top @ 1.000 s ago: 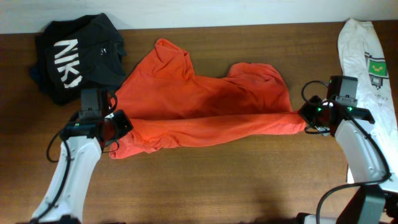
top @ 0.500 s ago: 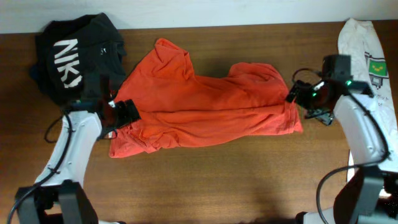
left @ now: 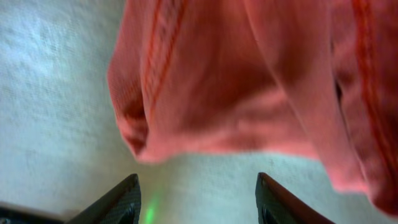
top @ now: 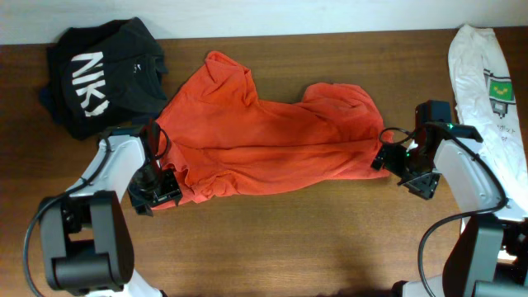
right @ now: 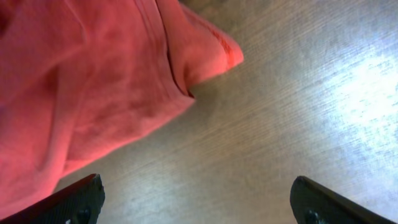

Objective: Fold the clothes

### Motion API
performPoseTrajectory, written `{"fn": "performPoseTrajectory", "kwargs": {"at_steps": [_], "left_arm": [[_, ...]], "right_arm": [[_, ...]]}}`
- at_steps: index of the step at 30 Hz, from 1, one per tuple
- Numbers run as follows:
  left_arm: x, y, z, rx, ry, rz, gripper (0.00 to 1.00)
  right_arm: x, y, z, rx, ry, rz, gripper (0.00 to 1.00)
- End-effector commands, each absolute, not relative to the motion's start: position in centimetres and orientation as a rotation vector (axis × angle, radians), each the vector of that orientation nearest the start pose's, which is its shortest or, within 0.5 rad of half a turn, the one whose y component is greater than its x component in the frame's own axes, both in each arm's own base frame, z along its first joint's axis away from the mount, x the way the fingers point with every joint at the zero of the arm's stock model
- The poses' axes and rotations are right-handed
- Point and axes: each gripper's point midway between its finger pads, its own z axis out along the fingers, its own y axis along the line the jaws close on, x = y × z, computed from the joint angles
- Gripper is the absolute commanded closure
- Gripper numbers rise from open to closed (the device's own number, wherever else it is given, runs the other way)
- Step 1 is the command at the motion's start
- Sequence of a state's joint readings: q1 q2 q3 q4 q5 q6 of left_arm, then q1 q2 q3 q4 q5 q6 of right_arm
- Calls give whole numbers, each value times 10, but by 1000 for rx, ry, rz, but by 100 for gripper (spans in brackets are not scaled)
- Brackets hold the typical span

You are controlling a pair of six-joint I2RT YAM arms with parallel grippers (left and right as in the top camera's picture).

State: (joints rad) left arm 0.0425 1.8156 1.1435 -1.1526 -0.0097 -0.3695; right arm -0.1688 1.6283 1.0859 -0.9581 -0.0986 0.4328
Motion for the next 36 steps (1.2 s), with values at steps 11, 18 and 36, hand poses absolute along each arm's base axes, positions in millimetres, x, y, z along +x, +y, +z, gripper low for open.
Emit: {"fn": "performPoseTrajectory", "kwargs": {"at_steps": [11, 18, 36], "left_arm": [[259, 54, 9, -837, 3211, 431, 100], [228, 94, 20, -1165, 3186, 538, 99], [227, 101, 19, -1196, 3178, 518, 100]], "right_arm": [[312, -42, 56, 863, 2856, 125, 50], [311, -41, 50, 809, 2891, 126, 21], [299, -3, 3, 606, 3079, -8, 40]]}}
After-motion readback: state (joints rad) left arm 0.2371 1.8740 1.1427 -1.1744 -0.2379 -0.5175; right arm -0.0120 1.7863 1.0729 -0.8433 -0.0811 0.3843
